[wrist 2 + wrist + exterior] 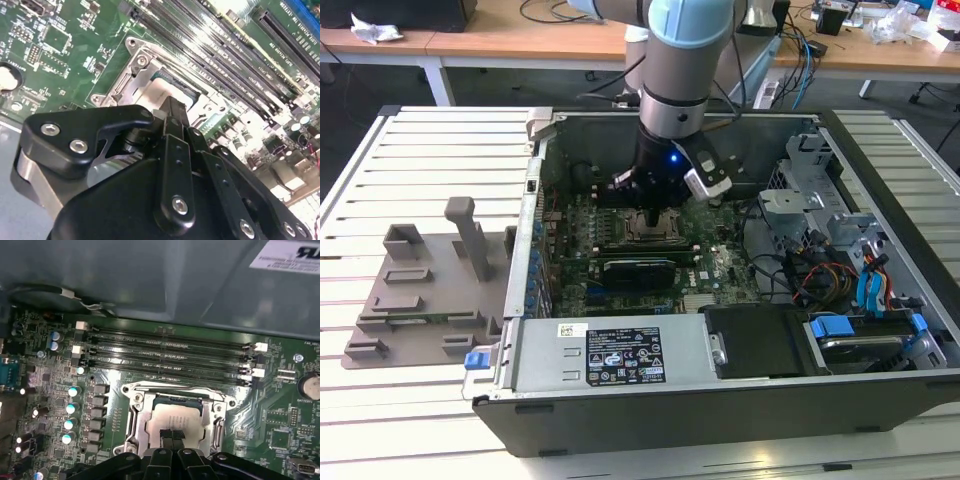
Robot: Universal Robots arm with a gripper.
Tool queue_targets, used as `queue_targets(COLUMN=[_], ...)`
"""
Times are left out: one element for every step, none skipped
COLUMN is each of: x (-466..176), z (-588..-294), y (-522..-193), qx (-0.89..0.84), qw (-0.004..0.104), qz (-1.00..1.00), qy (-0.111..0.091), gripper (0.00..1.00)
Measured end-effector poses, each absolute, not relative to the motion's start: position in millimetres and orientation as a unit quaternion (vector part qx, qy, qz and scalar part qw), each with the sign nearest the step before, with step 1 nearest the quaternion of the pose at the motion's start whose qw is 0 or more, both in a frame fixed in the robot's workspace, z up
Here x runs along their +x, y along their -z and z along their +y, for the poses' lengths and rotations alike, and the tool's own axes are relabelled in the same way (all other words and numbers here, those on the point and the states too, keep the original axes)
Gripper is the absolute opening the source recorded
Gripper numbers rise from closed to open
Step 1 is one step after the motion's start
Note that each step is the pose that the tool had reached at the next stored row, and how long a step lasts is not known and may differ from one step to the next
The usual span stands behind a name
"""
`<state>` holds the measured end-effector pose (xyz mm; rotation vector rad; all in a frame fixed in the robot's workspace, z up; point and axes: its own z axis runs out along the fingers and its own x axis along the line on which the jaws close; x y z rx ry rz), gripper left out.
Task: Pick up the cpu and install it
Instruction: 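Install the second cpu locking lever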
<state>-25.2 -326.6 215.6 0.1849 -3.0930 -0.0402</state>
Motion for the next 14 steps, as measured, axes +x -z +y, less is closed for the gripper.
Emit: queue_targets(x=[-24,-24,-24,-24,-24,-24,-24,-24,-24,-24,-24,-24,-24,-24], z=[-326,-325,-324,-323,-322,-322,-321,-321,-321,-321,-321,-321,-321,-321], y=[-219,-224,-233,-238,-246,-253,-258,-261,-261,-261,-261,-262,-262,-262], qx=[0.06,0.06,0.06,0.06,0.059,0.059,0.059,0.059,0.059,0.059,0.059,0.059,0.059,0.059], qw=[0.021,0.021,0.022,0.022,0.022,0.022,0.022,0.022,0.022,0.022,0.022,0.022,0.022,0.022], qz=[-0.998,-0.998,-0.998,-0.998,-0.998,-0.998,-0.998,-0.998,-0.998,-0.998,-0.998,-0.998,-0.998,-0.998], qy=[0.012,0.012,0.009,0.008,0.005,0.003,0.001,0.001,0.001,0.001,0.001,0.001,0.001,0.001], gripper=[0.11,0.11,0.11,0.11,0.11,0.11,0.11,0.11,0.11,0.11,0.11,0.11,0.11,0.11])
